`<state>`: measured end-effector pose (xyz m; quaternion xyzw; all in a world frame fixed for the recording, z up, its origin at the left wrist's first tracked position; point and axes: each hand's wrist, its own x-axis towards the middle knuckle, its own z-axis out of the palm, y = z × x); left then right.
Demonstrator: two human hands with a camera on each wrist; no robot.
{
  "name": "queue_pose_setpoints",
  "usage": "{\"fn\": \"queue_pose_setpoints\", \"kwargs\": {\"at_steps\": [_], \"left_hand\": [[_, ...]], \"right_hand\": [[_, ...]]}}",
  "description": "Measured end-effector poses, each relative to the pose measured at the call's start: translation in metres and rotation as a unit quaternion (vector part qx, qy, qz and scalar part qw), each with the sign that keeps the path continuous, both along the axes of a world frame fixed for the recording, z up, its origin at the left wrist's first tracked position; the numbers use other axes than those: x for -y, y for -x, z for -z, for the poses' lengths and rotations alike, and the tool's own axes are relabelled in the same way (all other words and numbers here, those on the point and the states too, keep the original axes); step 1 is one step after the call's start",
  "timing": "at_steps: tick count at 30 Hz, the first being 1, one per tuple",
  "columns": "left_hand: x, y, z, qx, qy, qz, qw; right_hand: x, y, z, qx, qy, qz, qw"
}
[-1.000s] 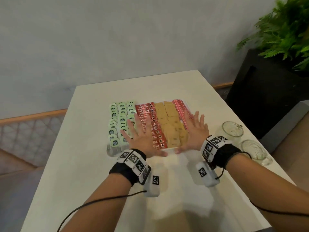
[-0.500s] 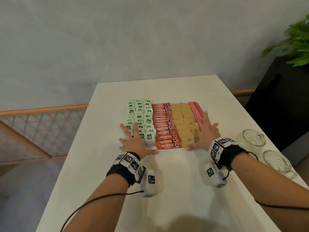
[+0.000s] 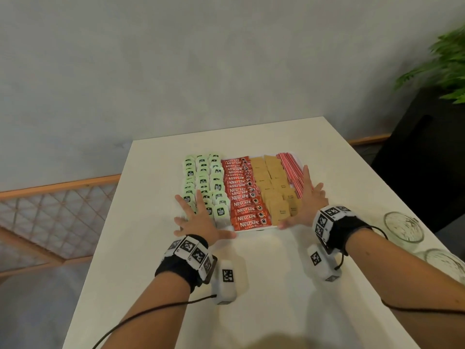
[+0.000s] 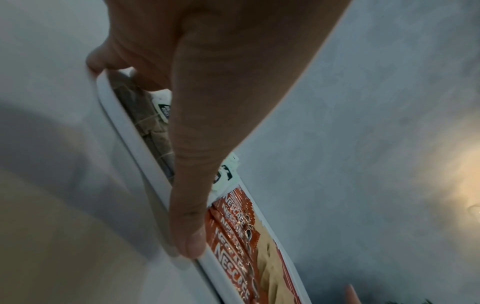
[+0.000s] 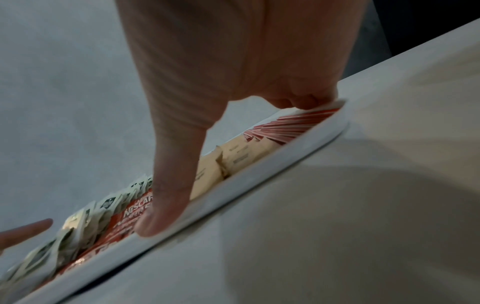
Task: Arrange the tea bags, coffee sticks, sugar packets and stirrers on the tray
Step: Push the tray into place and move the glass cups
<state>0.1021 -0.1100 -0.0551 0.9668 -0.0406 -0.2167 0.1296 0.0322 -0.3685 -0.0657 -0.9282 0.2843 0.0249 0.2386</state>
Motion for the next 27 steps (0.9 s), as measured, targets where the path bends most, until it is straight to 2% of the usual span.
{"fn": "queue_pose_setpoints", "kwargs": {"at_steps": [3, 8, 12, 15, 18, 23, 25, 27], "left_hand": [[-0.001, 0.002, -0.001, -0.008, 0.007, -0.007, 1.0], [0.007, 0.021, -0.013, 0.017, -0.028, 0.006, 0.999], [0.044, 0.056, -0.027, 0.051, -0.044, 0.093, 0.993], [0.088, 0.088, -0.029, 0.068, -0.011, 0.153, 0.986], [0.13, 0.125, -0.028, 0.061, 0.009, 0.233, 0.97], [0.174, 0.179, -0.024, 0.011, -0.002, 0.332, 0.943], [0.183, 0.196, -0.018, -0.02, 0.019, 0.363, 0.931], [0.188, 0.209, -0.012, -0.065, 0.082, 0.386, 0.916]], "right_hand": [[-0.003, 0.005, -0.011, -0.034, -0.001, -0.01, 0.999], [-0.001, 0.034, -0.027, -0.02, -0.071, 0.005, 0.997], [0.016, 0.08, -0.046, 0.02, -0.067, -0.012, 0.997], [0.039, 0.118, -0.061, 0.033, -0.029, -0.001, 0.999], [0.064, 0.16, -0.077, -0.011, 0.003, 0.047, 0.999], [0.092, 0.215, -0.077, -0.166, 0.001, 0.114, 0.979], [0.097, 0.227, -0.074, -0.176, -0.013, 0.122, 0.977], [0.096, 0.232, -0.069, -0.145, -0.037, 0.135, 0.979]]}}
